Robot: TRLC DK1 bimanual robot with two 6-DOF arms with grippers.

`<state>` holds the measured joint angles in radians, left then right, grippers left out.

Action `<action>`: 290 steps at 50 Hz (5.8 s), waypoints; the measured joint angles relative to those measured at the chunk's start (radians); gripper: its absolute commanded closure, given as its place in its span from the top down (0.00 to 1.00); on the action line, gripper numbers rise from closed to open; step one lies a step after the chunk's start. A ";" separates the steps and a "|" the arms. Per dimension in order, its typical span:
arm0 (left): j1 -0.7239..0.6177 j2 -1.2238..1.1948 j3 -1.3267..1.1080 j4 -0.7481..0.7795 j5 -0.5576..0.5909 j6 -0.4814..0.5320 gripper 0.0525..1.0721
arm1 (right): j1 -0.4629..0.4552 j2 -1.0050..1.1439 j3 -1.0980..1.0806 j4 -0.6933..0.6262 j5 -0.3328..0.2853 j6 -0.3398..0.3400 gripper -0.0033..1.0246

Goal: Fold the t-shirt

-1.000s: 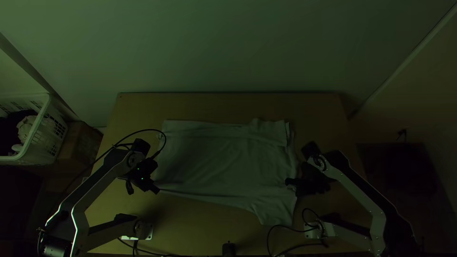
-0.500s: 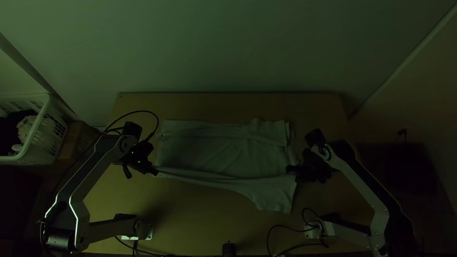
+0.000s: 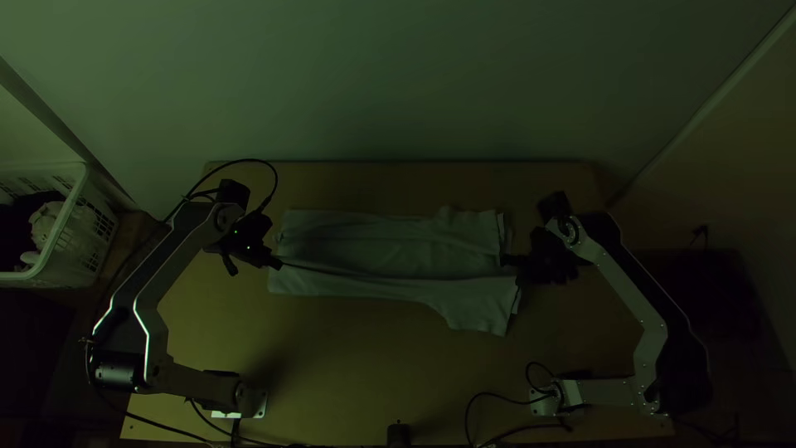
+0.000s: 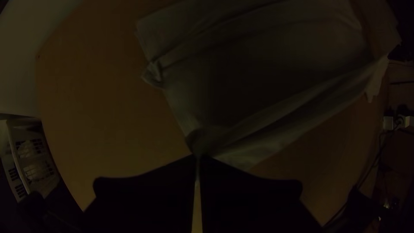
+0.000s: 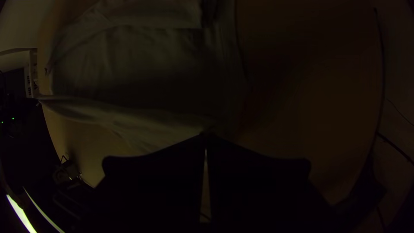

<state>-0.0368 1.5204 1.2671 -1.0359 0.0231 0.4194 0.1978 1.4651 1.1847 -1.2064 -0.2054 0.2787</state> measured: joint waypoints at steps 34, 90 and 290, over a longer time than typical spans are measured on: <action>0.027 0.313 0.362 0.005 0.003 -0.003 0.03 | -0.066 0.373 0.372 0.043 0.007 -0.024 0.03; 0.100 0.467 0.469 0.037 0.221 -0.136 0.95 | -0.121 0.692 0.702 0.010 0.105 -0.098 0.95; -0.211 0.264 0.620 -0.173 -0.488 -0.325 0.03 | -0.020 -0.229 0.024 0.417 0.217 0.039 0.95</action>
<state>-0.2481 1.7847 1.8874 -1.2091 -0.4648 0.0944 0.1780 1.2366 1.2091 -0.7898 0.0113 0.3180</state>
